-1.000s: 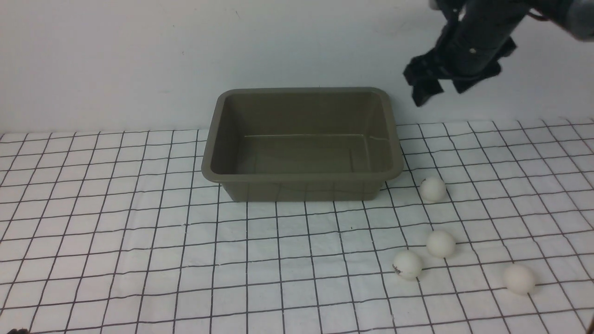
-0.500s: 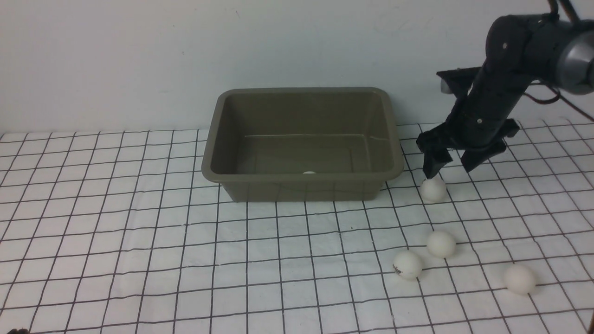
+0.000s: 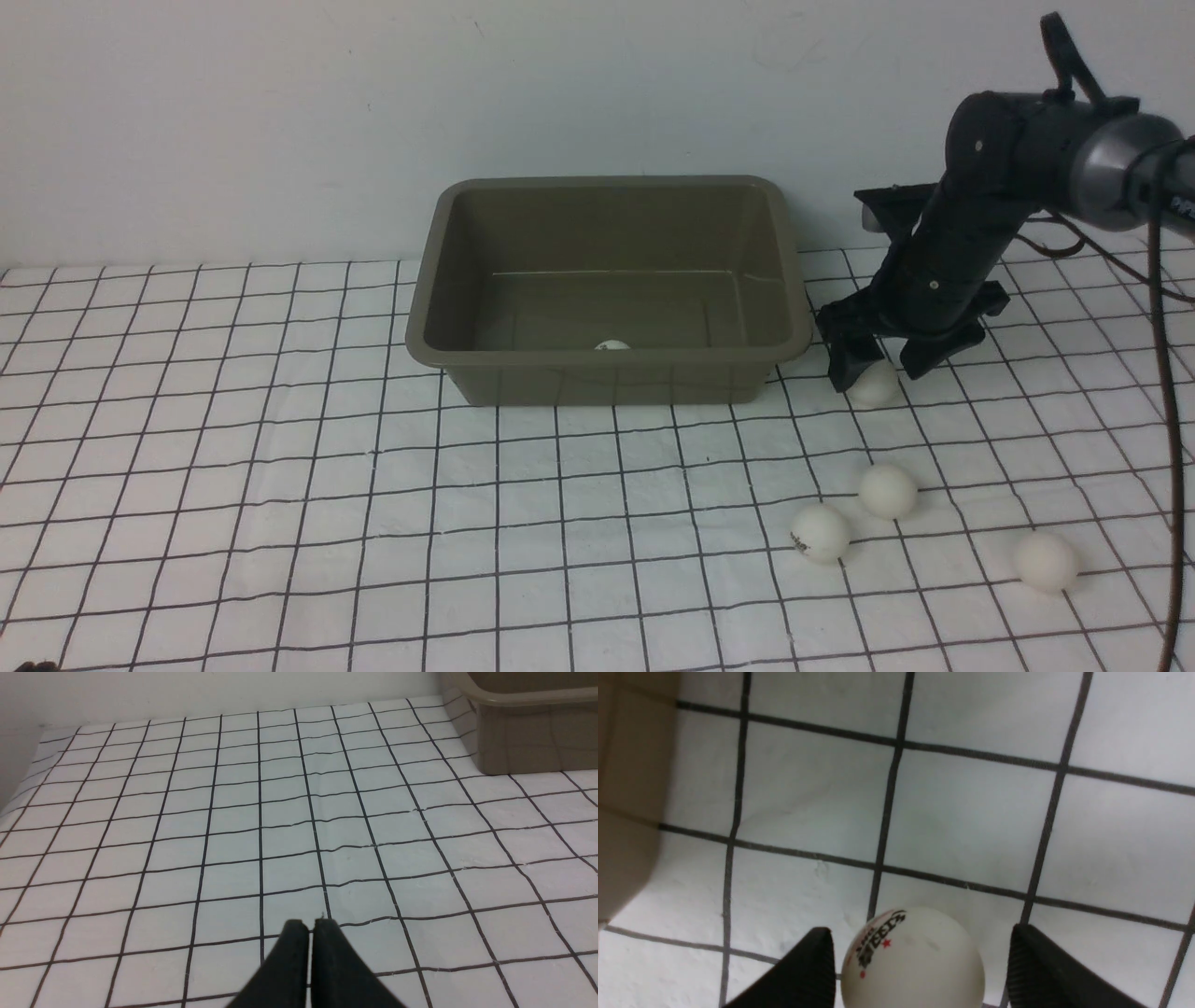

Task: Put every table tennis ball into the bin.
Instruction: Use the right arm to clamp the table tennis ball closest to it, then use the right arm to put the table tennis ball into the box, then use the right arm to clamp the table tennis ball closest to it, then use the right arm to put the table tennis ball into the box

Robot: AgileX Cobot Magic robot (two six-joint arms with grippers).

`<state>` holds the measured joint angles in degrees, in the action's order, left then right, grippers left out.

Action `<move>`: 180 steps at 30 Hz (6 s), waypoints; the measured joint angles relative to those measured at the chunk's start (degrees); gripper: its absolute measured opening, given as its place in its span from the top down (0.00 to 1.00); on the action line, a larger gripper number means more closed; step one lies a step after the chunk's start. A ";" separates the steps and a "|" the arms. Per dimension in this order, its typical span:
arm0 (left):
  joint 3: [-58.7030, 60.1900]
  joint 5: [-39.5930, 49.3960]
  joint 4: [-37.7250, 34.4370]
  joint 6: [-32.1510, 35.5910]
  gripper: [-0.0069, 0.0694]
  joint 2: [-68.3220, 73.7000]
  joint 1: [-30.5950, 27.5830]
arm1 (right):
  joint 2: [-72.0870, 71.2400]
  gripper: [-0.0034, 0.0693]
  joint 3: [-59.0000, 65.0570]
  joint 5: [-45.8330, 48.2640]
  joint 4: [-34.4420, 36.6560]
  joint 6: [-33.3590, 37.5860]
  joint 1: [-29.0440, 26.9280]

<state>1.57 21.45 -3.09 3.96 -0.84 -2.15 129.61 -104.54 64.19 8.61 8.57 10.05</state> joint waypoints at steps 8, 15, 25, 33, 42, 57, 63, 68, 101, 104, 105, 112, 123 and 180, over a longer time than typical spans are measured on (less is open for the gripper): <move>0.00 0.00 0.00 0.00 0.91 0.00 0.00 | 0.00 0.46 0.00 0.11 -0.04 0.00 0.00; 0.00 0.00 0.00 0.00 0.91 0.00 0.00 | 0.69 0.46 -4.20 3.80 -2.98 0.00 0.00; 0.00 0.00 0.00 0.00 0.91 0.00 0.00 | 0.49 0.46 -24.20 6.38 8.31 0.21 2.24; 0.00 0.00 0.00 0.00 0.91 0.00 0.00 | 1.96 0.46 -24.81 7.14 9.33 2.68 9.28; 0.00 0.00 0.00 0.00 0.91 0.00 0.00 | 5.98 0.45 -24.76 7.35 5.94 2.78 11.96; 0.00 0.00 0.00 0.00 0.91 0.00 0.00 | 5.52 0.32 -24.76 7.40 5.33 2.13 11.91; 0.00 0.00 0.00 0.00 0.91 0.00 0.00 | 0.52 0.32 -24.76 7.59 2.58 0.20 11.58; 0.00 0.00 0.00 0.00 0.91 0.00 0.00 | -7.28 0.32 -23.46 7.53 1.46 -1.48 10.16; 0.00 0.00 0.00 0.00 0.91 0.00 0.00 | -36.40 0.32 40.96 -13.54 -3.60 -2.57 4.75; 0.00 0.00 0.00 0.00 0.91 0.00 0.00 | -32.82 0.32 40.96 -15.38 -2.22 -2.57 4.75; 0.00 0.00 0.00 0.00 0.91 0.00 0.00 | -31.85 0.32 40.84 -15.64 -2.23 -2.57 4.75; 0.00 0.00 0.00 0.00 0.91 0.00 0.00 | -27.23 0.32 39.86 -17.53 -2.10 -2.57 4.75; 0.00 0.00 0.00 0.00 0.91 0.00 0.00 | -22.98 0.32 36.10 -17.87 -1.33 -1.50 4.75; 0.00 0.00 0.00 0.00 0.91 0.00 0.00 | 1.68 0.41 -16.15 1.88 6.87 1.51 10.61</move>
<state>1.57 21.45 -3.09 3.96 -0.84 -2.15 131.30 -120.69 66.06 15.48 10.08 20.67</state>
